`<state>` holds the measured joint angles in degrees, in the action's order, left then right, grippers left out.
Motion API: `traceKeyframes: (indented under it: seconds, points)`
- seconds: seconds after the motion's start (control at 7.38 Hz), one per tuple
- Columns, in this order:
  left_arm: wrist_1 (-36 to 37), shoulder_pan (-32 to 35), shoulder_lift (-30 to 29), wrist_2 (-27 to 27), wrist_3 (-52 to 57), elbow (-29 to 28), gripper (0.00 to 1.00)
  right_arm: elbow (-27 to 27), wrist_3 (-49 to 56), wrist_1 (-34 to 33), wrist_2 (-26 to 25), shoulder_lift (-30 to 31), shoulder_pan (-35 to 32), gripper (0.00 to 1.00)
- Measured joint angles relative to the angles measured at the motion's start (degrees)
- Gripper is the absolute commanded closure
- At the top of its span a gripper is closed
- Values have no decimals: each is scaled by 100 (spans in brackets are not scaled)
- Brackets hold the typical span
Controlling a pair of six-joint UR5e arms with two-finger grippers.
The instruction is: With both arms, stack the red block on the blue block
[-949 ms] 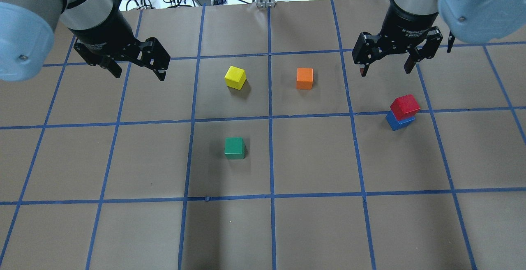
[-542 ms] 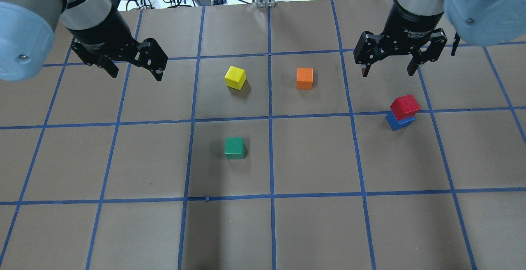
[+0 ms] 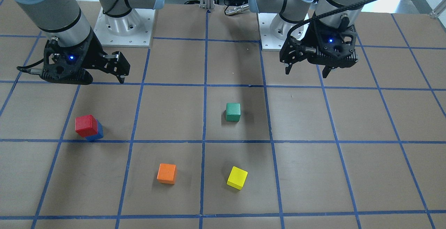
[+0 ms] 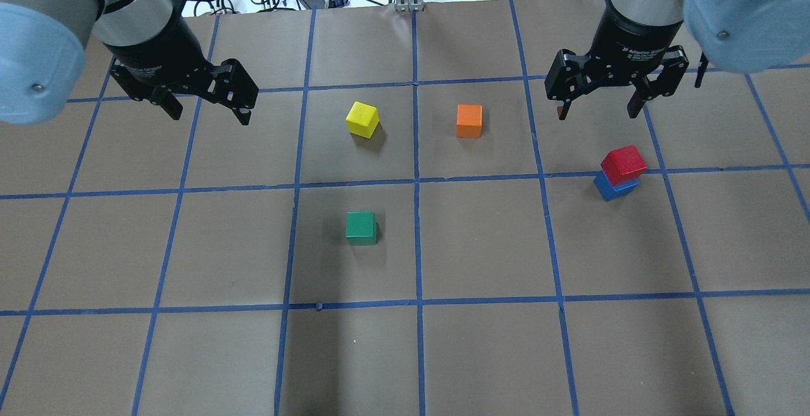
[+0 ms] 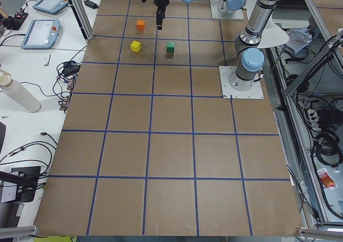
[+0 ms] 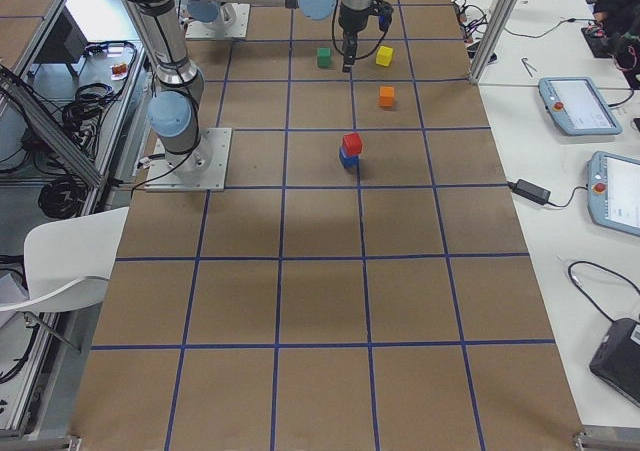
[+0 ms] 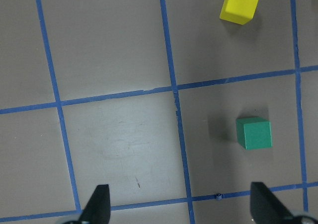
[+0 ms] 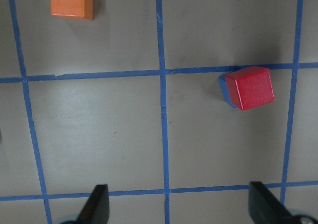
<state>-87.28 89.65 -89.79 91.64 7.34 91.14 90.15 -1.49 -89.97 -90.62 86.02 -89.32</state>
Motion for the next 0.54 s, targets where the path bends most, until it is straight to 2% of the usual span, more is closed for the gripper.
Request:
traceKeyframes:
  seconds: [0.54]
  points:
    - [2,0,8,-10,2,3,0,-54,0,8,15,48,20,0]
